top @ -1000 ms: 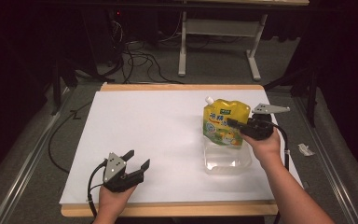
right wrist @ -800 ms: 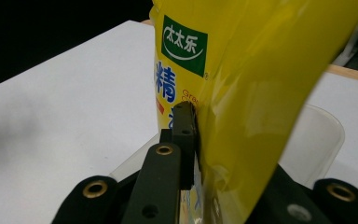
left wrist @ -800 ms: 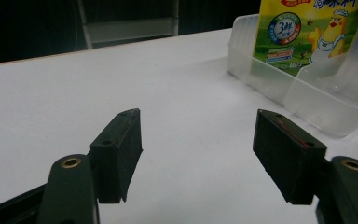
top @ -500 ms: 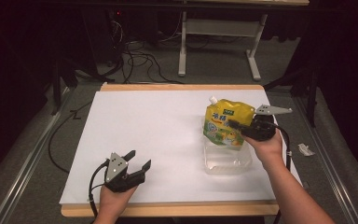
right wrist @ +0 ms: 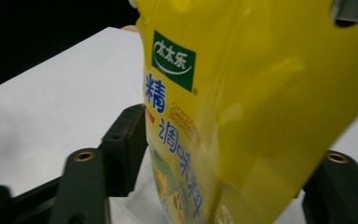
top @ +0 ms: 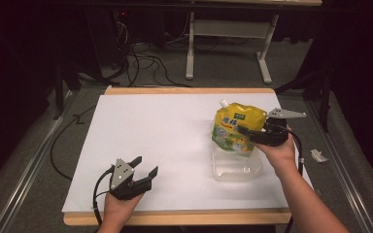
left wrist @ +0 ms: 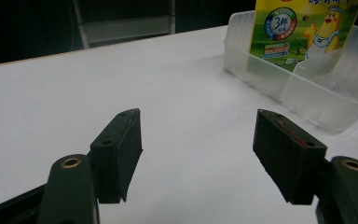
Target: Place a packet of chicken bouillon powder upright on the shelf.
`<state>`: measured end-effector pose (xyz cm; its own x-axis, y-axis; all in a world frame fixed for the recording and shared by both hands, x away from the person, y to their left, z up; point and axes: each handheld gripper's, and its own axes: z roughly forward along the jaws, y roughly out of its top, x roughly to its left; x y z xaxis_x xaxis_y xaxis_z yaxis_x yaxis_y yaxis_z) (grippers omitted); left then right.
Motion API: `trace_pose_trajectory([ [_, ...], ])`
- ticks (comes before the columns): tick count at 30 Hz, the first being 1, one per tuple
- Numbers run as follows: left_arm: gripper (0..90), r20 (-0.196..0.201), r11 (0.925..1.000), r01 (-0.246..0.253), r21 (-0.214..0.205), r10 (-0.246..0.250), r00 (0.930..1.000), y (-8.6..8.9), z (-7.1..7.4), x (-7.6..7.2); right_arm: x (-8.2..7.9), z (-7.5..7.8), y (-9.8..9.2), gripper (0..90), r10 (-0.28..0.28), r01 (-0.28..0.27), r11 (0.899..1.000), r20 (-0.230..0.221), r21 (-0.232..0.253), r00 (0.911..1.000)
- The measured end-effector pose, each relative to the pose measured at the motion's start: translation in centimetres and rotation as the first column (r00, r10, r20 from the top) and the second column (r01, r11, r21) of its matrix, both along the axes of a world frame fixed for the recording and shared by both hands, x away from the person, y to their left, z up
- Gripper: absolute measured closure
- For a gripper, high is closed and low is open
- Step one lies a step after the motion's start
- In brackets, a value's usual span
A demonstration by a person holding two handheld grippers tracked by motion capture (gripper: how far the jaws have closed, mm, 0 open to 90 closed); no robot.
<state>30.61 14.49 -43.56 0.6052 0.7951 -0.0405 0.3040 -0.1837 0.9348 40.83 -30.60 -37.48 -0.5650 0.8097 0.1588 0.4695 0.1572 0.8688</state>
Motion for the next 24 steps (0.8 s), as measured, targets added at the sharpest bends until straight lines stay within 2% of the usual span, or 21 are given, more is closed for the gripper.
trace_pose_trajectory([
  [4, 33.3, -0.001, 1.0, 0.003, 0.004, -0.003, 1.0, -0.1, 0.0, 0.0, 0.0, 0.1, -0.2, 29.6, -0.012, 0.012, 1.0, -0.009, 0.004, 0.9999],
  [7, 33.2, -0.003, 1.0, 0.004, 0.0, -0.004, 1.0, -0.1, 0.0, 0.0, -0.2, 0.2, -0.2, 21.9, -0.034, 0.034, 0.999, -0.005, -0.012, 0.9994],
  [14, 33.5, -0.004, 0.9999, 0.008, 0.006, -0.008, 1.0, -0.3, -0.1, 0.0, -0.8, 0.5, -0.5, 20.0, -0.037, 0.037, 0.999, -0.01, -0.017, 0.9993],
  [24, 33.5, -0.015, 0.9998, 0.02, 0.009, -0.02, 0.9997, -0.4, -0.1, 0.0, -2.3, 0.7, -1.0, 20.3, -0.037, 0.037, 0.999, 0.006, -0.015, 0.9993],
])
